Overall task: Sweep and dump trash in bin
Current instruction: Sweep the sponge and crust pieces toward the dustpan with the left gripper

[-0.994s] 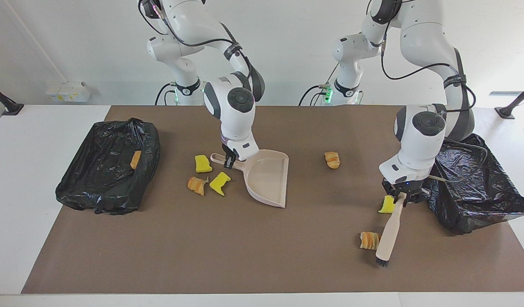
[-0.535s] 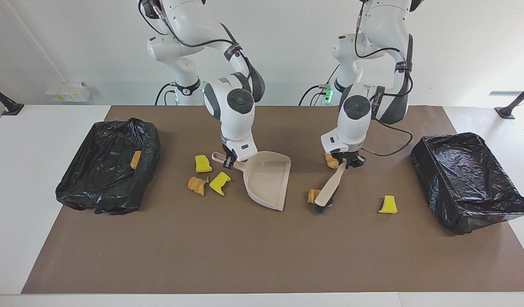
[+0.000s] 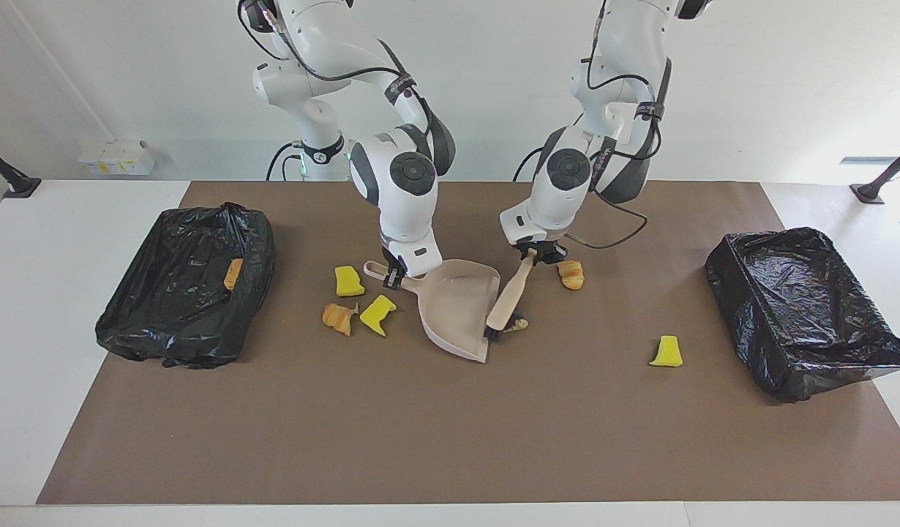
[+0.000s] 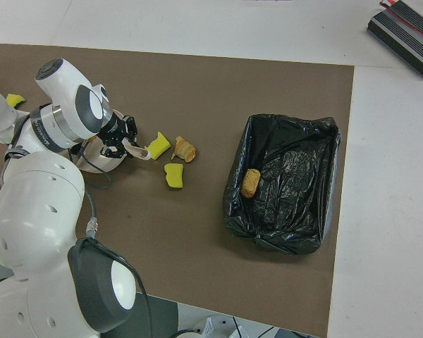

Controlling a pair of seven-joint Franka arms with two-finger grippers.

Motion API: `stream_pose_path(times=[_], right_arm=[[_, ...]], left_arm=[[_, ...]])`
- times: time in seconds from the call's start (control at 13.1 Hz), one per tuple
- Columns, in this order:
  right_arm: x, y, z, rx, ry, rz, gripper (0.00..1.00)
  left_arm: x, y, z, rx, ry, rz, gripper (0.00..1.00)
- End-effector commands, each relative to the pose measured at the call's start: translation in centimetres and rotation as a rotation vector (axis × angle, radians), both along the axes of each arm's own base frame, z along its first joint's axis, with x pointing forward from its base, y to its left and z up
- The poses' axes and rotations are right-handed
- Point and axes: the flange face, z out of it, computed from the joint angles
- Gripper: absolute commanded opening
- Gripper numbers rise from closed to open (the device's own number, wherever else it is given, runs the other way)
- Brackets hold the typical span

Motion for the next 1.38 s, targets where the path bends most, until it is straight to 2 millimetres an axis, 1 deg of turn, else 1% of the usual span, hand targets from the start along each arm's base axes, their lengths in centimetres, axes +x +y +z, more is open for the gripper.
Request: stream_pose_path(times=[0.0,0.15,0.23,0.31,0.46,0.54,0.61,0.69,0.76,0.84,0.92,0.99,1.07,1.15,1.22,1.3], right_arm=[[0.0,0.3,-0.1,0.02,-0.007,-0.034,0.0],[0.0,0.3,-0.2,0.02,-0.005,-0.035,0.0],[0.1,0.3,-0.2,0.021,-0.007,-0.034,0.0],[0.1,0.3,-0.1,0.021,-0.008,-0.034,0.0],[0.1,0.3,-0.2,0.021,-0.007,-0.034,0.0],[0.0,0.3,-0.2,0.019,-0.004,-0.032,0.0],[-0.1,0.3,-0.1,0.015,0.004,-0.037,0.0],[-0.1,0.2,0.0,0.013,0.001,-0.057,0.0],[-0.3,0.3,-0.1,0.007,0.001,-0.087,0.0],[-0.5,0.5,-0.1,0.014,0.012,-0.11,0.0],[-0.7,0.7,-0.2,0.064,0.045,-0.152,0.0],[-0.6,0.8,-0.1,0.077,0.045,-0.145,0.0],[-0.6,0.6,-0.3,0.074,0.053,-0.141,0.0],[-0.7,0.5,-0.4,0.07,0.068,-0.118,0.0],[-0.9,0.4,-0.4,0.066,0.082,-0.095,0.0],[-0.8,0.3,-0.3,0.07,0.078,-0.082,0.0]], left_arm=[[-1.9,0.2,4.4,0.022,-0.022,0.14,0.0],[-1.9,1.0,7.0,0.055,-0.03,0.289,0.0],[-1.3,2.2,7.7,0.077,-0.015,0.359,0.0],[-0.2,4.2,8.4,0.079,-0.018,0.412,0.0],[2.4,8.6,8.3,0.082,-0.013,0.495,0.0],[3.7,11.3,8.1,0.083,-0.006,0.545,0.0],[4.9,14.4,7.8,0.084,0.001,0.597,0.0],[6.1,18.2,7.6,0.082,0.012,0.669,0.0],[6.9,21.9,7.4,0.089,0.029,0.737,0.0],[7.2,24.5,7.1,0.097,0.049,0.781,0.0],[7.5,27.1,6.5,0.092,0.063,0.799,0.0],[7.6,28.9,5.2,0.083,0.086,0.76,0.0],[7.3,31.2,3.6,0.078,0.119,0.745,0.0],[6.7,32.6,2.2,0.073,0.14,0.729,0.0],[6.2,32.5,1.5,0.071,0.153,0.698,0.0],[5.8,31.9,0.6,0.074,0.162,0.681,0.0]])
